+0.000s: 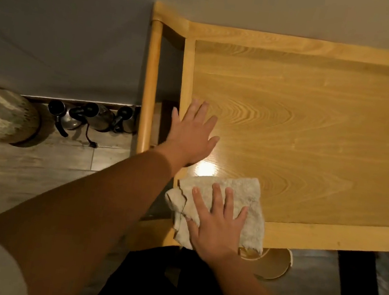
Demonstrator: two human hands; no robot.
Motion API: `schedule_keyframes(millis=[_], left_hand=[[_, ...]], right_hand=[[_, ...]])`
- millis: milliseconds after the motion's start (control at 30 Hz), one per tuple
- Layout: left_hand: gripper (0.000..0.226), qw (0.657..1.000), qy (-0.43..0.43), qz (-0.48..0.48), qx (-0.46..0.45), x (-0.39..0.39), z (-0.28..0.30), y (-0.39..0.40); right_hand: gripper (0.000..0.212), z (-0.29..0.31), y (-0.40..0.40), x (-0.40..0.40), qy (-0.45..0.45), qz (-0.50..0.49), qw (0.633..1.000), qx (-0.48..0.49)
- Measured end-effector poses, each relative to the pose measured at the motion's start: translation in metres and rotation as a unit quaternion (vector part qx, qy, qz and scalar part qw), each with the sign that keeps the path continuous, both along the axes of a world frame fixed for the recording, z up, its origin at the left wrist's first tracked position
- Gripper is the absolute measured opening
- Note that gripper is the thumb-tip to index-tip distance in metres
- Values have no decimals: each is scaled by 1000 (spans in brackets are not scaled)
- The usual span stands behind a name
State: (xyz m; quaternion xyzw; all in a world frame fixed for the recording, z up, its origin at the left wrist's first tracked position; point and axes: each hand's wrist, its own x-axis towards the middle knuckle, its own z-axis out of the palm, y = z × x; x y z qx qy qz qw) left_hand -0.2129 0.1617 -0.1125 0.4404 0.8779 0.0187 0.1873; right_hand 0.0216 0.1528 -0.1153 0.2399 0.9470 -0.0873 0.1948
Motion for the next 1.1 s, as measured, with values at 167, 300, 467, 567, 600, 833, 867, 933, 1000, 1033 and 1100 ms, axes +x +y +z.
schedule_keyframes(millis=[167, 300, 467, 567, 600, 833, 867, 933, 1000, 1033, 1100], left_hand=[[70, 998, 27, 57, 30, 18, -31, 14], [70, 997, 36, 59, 40, 20, -34, 13], [69, 995, 48, 60, 64, 17, -37, 14], [69, 996, 46, 54, 47, 16, -37, 16], [69, 997, 45, 57, 37, 16, -37, 16], [61, 993, 19, 78, 81, 17, -32, 15], [57, 993, 26, 78, 83, 17, -33, 16], [57, 995, 35, 70, 68, 15, -35, 18], [59, 996, 41, 65, 54, 15, -37, 18], [58, 995, 48, 62, 53, 16, -38, 16], [60, 995, 55, 64, 55, 17, -39, 15]], right_hand=[[76, 1, 40, 19, 0, -1, 1000, -9], [76, 2, 74, 30, -18, 2, 1000, -1], [79, -8, 86, 18, -3, -4, 1000, 3], [78, -14, 97, 9, 20, -2, 1000, 0], [78, -14, 103, 4, 24, 1, 1000, -3], [65, -24, 197, -121, 57, -55, 997, 4], [65, -26, 208, -138, 59, -51, 997, 7], [66, -30, 225, -164, 69, -36, 997, 20], [66, -32, 237, -185, 78, -19, 996, 27], [66, -32, 243, -195, 83, -13, 996, 29], [66, -33, 256, -218, 94, -3, 995, 26]])
